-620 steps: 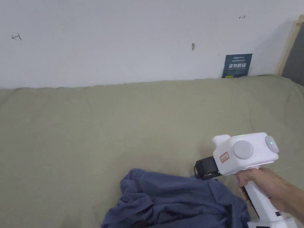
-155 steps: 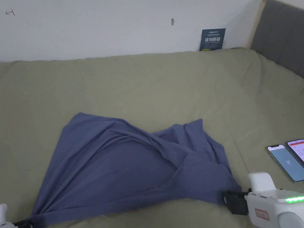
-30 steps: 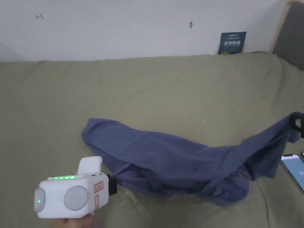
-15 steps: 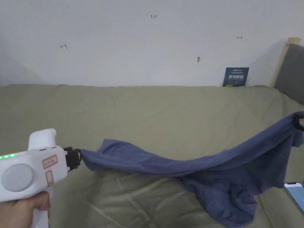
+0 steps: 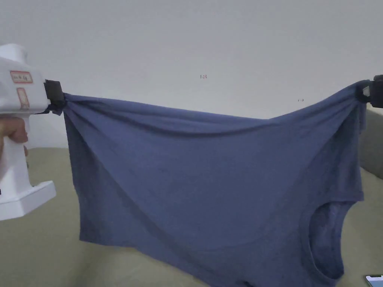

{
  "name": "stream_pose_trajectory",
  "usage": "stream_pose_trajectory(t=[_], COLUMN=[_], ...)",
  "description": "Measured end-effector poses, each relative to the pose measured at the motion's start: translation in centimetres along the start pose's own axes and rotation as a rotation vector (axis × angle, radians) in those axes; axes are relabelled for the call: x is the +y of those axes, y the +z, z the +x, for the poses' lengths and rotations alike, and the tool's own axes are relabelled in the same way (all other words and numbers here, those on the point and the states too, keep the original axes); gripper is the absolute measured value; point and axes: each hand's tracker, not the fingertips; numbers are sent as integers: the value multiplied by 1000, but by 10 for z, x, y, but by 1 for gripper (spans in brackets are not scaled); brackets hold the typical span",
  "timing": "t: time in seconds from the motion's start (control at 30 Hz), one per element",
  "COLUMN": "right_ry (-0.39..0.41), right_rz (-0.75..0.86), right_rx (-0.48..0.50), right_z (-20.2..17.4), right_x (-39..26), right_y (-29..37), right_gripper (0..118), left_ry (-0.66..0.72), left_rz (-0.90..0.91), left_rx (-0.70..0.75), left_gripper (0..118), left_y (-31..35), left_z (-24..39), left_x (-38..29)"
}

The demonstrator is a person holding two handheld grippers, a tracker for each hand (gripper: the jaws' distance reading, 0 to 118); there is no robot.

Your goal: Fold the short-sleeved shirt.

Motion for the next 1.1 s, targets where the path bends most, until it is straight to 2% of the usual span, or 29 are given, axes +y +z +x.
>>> stream_pose_trajectory(t=[0.23, 0.5, 0.73, 0.9, 1.1], right_ry=[45, 66, 96, 129, 132], right_rz=[14, -3, -6, -10, 11], right_rx=[-45, -105, -190, -251, -304], right_z=[-12, -7, 16, 27, 43], right_x=[56, 85, 122, 141, 161], right_y=[-19, -99, -189, -255, -338], right_gripper=[1, 1, 1, 1, 1], left_ry=[-3, 1, -3, -18, -16], left_rz=[-7, -38, -60, -59, -36], left_rx=[61, 85, 112, 138, 168], left_gripper=[2, 2, 2, 2, 2], left_y=[-5, -57, -150, -241, -328], left_z=[3, 9, 30, 42, 67], left_x=[44, 58, 64, 75, 76])
